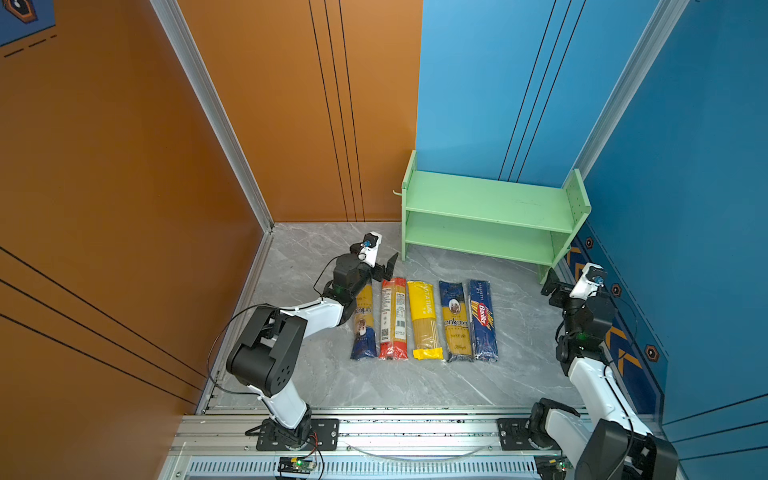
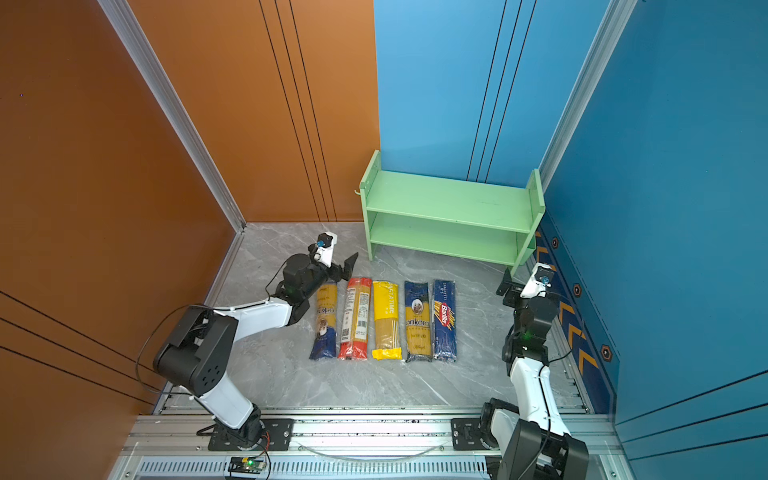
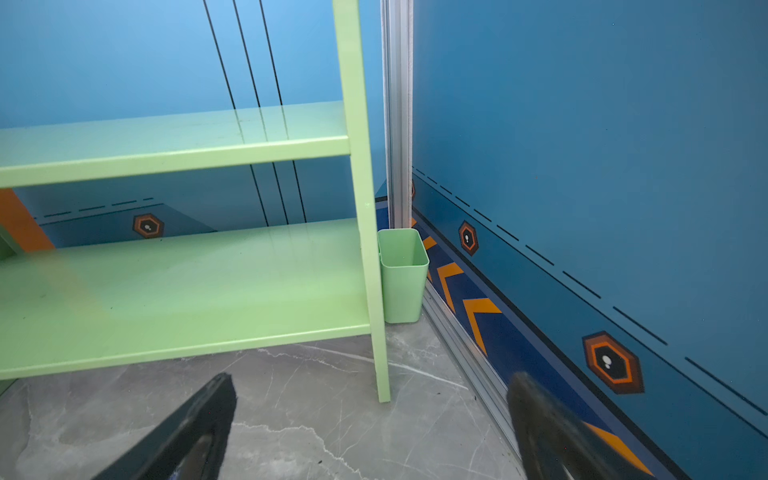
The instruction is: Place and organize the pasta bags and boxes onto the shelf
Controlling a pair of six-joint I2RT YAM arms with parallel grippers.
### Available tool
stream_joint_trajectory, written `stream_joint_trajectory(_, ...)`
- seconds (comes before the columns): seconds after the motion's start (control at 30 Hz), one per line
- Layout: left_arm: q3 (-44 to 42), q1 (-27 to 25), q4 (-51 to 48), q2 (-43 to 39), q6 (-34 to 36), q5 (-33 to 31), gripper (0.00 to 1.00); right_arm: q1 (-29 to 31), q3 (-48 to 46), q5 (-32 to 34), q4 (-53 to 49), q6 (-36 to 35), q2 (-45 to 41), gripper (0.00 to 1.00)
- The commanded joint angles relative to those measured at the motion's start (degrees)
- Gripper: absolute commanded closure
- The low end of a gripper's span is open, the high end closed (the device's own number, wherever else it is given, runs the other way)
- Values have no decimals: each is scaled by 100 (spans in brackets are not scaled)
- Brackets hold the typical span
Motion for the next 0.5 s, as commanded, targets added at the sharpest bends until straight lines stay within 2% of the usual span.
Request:
stream_joint_trajectory(0.0,302,-44,412,255,-72,218,2,-173,324,-390,340,256,262,0)
stream_joint_trajectory(0.23,689,-146,601,713,69,267,2,-244,851,-659,415,16,877,0)
stream_joint_trajectory(0.47,934,-309,1190,1215,185,-67,2,-333,1057,-978,609,-17,1257,0)
